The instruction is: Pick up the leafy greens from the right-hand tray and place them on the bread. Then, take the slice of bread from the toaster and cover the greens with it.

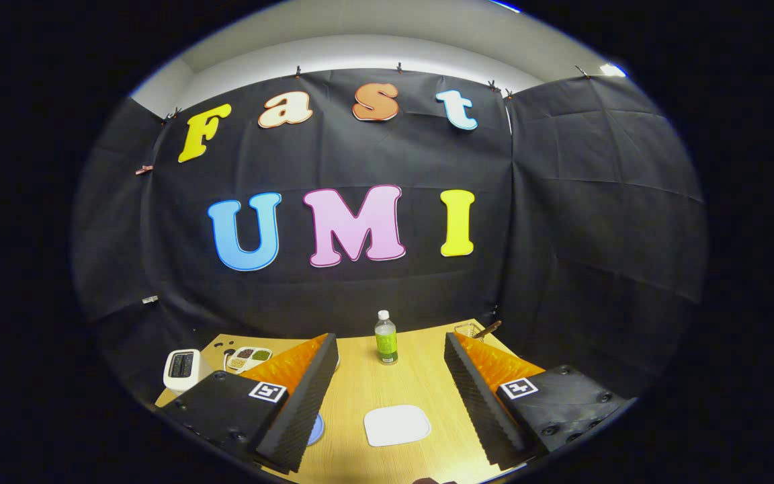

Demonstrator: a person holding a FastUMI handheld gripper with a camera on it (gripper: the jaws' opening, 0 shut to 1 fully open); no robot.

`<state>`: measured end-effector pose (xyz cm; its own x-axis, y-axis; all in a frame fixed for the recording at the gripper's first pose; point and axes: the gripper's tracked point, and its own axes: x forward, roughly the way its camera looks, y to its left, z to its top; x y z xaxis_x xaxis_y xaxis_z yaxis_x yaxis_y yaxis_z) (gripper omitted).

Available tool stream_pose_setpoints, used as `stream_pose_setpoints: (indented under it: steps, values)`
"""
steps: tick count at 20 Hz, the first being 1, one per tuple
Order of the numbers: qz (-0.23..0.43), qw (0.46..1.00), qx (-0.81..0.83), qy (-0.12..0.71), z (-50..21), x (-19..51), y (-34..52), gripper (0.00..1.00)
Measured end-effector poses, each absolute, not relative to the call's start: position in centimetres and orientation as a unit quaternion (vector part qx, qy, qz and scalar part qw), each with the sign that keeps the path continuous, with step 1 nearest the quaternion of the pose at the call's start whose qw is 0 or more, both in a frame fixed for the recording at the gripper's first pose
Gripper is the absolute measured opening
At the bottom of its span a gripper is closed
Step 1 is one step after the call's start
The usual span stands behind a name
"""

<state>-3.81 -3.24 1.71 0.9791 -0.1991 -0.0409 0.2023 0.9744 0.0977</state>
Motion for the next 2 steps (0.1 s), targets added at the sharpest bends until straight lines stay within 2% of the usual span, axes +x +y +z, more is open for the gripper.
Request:
stream_pose_setpoints:
  steps: [2]
  values:
    - [-0.1,0.993,0.057,0.012,2.12,-2.83,-3.41,0.99]
